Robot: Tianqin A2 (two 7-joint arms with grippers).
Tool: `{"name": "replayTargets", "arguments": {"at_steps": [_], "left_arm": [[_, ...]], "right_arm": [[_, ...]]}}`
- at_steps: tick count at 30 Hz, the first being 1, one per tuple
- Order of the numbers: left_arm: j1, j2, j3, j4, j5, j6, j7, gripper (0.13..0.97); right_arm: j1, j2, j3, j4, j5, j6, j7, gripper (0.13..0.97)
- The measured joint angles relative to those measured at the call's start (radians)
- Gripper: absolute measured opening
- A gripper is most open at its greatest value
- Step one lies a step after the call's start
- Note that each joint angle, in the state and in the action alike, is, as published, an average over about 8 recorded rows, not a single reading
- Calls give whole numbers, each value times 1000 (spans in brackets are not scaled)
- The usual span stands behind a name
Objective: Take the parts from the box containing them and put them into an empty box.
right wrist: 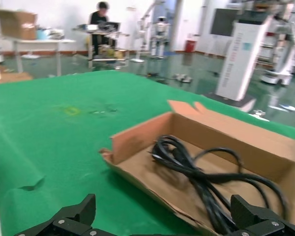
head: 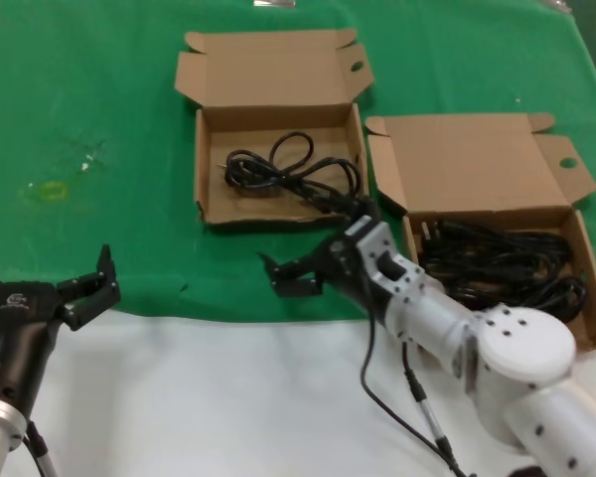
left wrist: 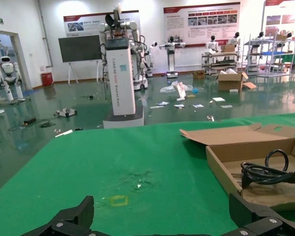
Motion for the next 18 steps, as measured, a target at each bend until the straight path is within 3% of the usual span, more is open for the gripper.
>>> {"name": "replayTargets", "arguments": {"at_steps": [4,18], "left_arm": [[0,0,0,0,0,0,0,958],[0,0,0,0,0,0,0,966]], "right_arm": [[-70,16,61,75,-16,26,35,966],[-321,72,277,345,-74,121,158,966]]}}
